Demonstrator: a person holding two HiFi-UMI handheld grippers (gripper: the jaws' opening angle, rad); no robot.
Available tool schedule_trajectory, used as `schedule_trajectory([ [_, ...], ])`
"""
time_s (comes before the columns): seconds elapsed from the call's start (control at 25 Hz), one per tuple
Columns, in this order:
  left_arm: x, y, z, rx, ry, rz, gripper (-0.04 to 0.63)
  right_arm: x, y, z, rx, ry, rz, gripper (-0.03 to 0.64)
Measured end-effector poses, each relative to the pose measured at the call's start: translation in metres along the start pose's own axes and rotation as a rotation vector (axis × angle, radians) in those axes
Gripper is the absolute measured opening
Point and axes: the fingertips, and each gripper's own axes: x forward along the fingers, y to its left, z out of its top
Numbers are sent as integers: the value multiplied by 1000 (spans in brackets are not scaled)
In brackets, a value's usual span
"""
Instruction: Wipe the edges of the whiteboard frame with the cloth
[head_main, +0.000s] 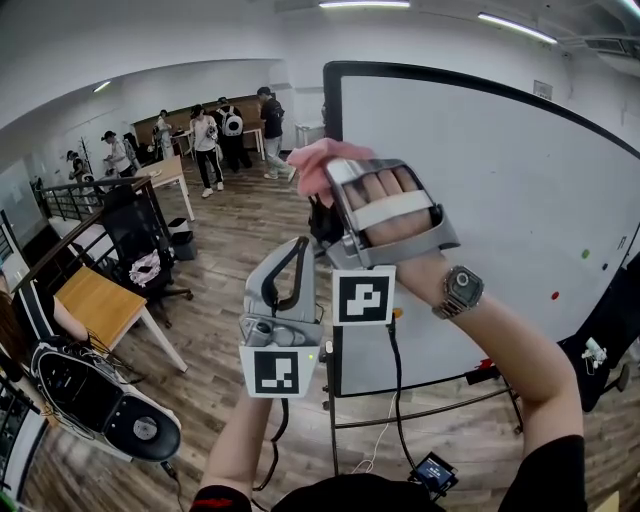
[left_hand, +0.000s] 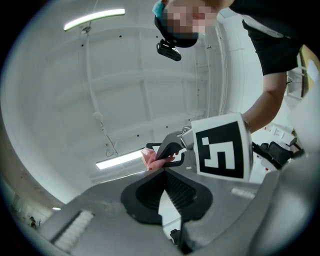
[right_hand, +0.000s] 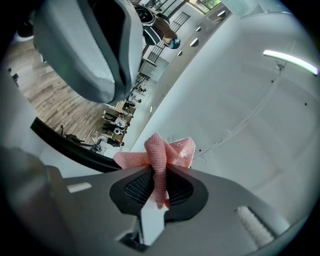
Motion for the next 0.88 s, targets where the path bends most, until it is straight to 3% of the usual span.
schedule_trajectory([
  [0.88, -18, -15, -13, -17, 29, -7, -2, -17, 33, 6, 19, -23, 54, 51],
])
